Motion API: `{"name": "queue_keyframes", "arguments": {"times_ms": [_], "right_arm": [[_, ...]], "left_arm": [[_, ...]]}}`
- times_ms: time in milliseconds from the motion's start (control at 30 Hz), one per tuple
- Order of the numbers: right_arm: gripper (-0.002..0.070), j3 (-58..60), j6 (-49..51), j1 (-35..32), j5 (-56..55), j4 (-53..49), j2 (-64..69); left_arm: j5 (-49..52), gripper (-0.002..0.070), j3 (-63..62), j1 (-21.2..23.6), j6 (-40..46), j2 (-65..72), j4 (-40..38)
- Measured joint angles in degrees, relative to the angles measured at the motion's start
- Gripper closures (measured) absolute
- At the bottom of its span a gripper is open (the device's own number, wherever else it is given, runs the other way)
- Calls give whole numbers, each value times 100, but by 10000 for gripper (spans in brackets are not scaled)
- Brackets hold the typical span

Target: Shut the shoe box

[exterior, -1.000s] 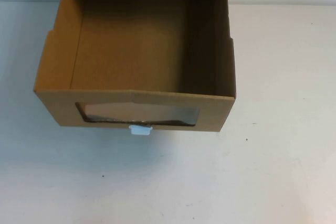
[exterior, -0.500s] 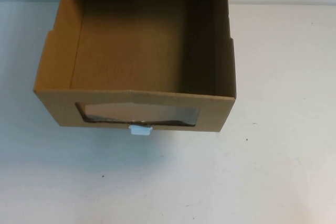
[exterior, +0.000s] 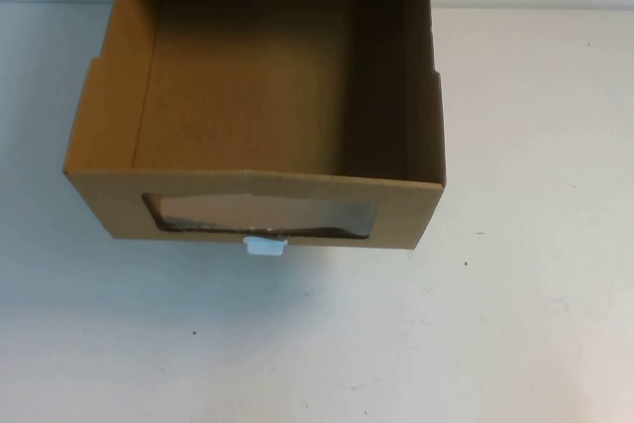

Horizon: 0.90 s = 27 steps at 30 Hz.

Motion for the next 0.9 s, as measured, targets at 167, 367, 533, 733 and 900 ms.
{"name": "queue_keyframes", "arguments": {"times_ms": [167, 367, 533, 733, 900], "right_arm": [[689, 0, 0, 0, 0, 0, 0], [689, 0, 0, 0, 0, 0, 0], [689, 0, 0, 0, 0, 0, 0], [689, 0, 0, 0, 0, 0, 0], [689, 0, 0, 0, 0, 0, 0]], "left_arm": [[-673, 678, 0, 0, -197, 0, -992], [-745, 678, -83, 0, -234, 0, -1194], [281, 678, -1230, 0, -82, 821, -1123], [1560, 678, -3100, 0, 1009, 2735, -1111], [1925, 678, -4780, 0, 2153, 4256, -1363]]}}
